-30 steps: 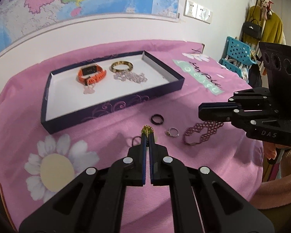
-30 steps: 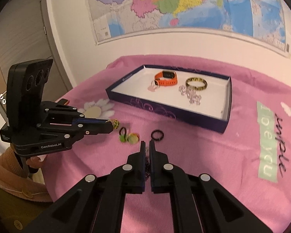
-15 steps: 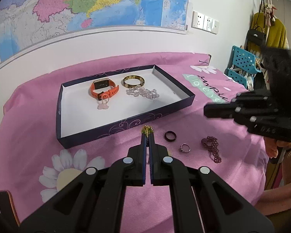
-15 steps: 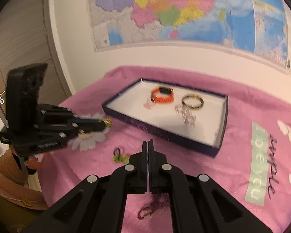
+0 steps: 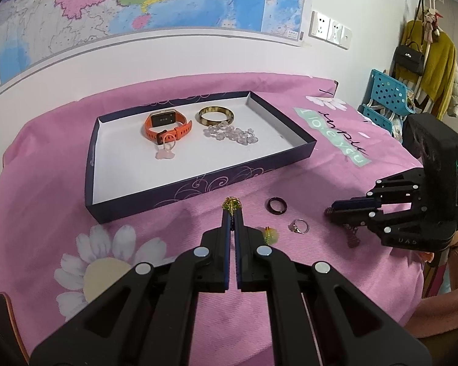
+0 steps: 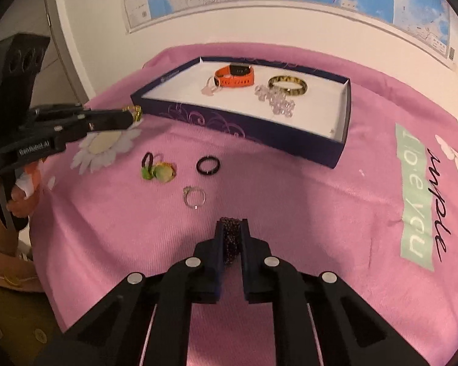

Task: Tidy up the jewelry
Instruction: 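Carry the keychain with the left tool while the right tool carries the red strand to the tray, then open both tools to release the keychain and red strand in the tray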

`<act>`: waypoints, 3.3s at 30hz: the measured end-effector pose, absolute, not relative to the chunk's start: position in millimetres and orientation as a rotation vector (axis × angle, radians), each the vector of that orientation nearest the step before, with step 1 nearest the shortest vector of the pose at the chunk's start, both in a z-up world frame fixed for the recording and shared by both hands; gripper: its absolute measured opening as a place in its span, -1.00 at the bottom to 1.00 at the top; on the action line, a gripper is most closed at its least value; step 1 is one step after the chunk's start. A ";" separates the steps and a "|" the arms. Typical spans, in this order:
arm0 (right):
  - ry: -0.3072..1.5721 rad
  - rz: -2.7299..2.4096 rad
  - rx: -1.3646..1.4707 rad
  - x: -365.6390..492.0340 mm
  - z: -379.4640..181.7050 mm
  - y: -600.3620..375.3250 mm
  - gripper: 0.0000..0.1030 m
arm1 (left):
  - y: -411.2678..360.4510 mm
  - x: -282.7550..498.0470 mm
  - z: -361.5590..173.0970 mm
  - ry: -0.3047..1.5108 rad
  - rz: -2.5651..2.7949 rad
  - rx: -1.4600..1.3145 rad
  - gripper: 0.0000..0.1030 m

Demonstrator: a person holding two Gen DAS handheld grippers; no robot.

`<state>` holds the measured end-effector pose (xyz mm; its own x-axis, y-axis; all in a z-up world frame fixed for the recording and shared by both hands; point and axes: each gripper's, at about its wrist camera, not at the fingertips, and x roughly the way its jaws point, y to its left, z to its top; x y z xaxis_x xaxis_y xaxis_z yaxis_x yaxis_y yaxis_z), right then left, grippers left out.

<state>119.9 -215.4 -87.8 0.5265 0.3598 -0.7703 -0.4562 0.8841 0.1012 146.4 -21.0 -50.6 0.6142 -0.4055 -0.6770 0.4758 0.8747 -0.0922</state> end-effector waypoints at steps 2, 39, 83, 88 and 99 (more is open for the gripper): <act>0.877 0.499 -0.112 120.2 -83.9 -214.2 -0.87 | -20.2 147.0 -48.9 0.749 -0.505 0.097 -0.95; 0.625 0.488 -0.048 203.9 -7.6 -206.0 -0.89 | -12.6 213.8 -25.1 0.698 -0.419 0.083 -0.95; 0.708 0.462 -0.028 258.8 -36.4 -196.8 -0.89 | -20.7 257.2 -47.7 0.780 -0.392 0.115 -0.95; 0.711 0.464 -0.021 259.3 -37.2 -197.8 -0.89 | -21.2 258.8 -49.7 0.788 -0.393 0.120 -0.94; 0.733 0.479 0.000 265.1 -42.4 -198.3 -0.89 | -22.9 262.4 -54.2 0.808 -0.392 0.126 -0.94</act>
